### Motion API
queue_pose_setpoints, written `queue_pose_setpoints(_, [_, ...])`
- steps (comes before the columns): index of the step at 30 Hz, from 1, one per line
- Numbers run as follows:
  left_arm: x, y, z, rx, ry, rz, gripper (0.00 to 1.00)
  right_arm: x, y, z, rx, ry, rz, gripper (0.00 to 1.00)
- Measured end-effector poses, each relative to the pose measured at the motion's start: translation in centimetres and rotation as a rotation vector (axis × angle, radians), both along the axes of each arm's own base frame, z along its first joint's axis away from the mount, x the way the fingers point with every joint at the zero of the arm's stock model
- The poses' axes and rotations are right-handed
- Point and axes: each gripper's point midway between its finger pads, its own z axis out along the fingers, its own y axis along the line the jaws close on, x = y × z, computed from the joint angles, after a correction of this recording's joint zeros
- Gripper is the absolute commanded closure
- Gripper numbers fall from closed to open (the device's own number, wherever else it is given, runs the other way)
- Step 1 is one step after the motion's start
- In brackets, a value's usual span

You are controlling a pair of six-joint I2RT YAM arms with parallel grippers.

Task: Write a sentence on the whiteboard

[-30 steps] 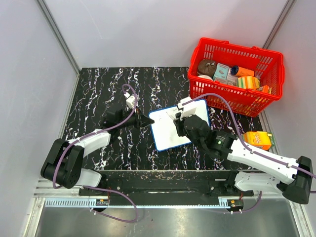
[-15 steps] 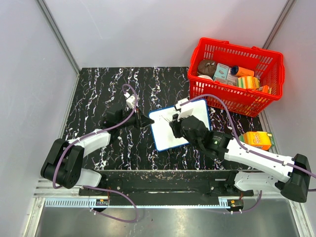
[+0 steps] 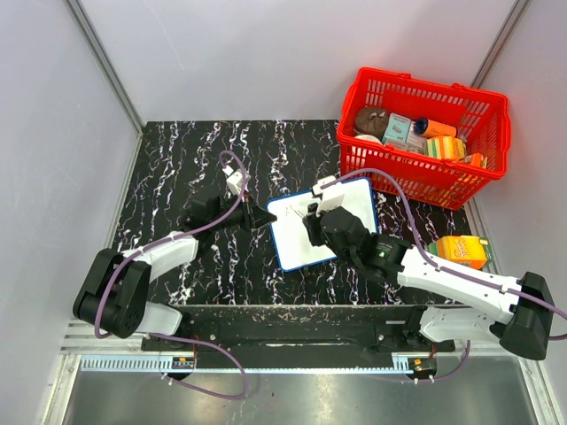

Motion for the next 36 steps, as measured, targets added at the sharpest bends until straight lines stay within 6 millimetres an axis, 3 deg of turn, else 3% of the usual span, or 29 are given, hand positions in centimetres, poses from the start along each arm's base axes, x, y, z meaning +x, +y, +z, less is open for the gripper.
queue_pose_setpoints(15, [0.0, 0.0, 0.0, 0.001, 0.000, 0.000, 1.00, 0.7, -0.3, -1.1, -0.035, 0.005, -0.045, 1.00])
queue_pose_setpoints(36, [0.0, 0.0, -0.1, 0.004, -0.002, -0.001, 1.00, 1.2, -0.3, -1.0, -0.028, -0.008, -0.077, 1.00])
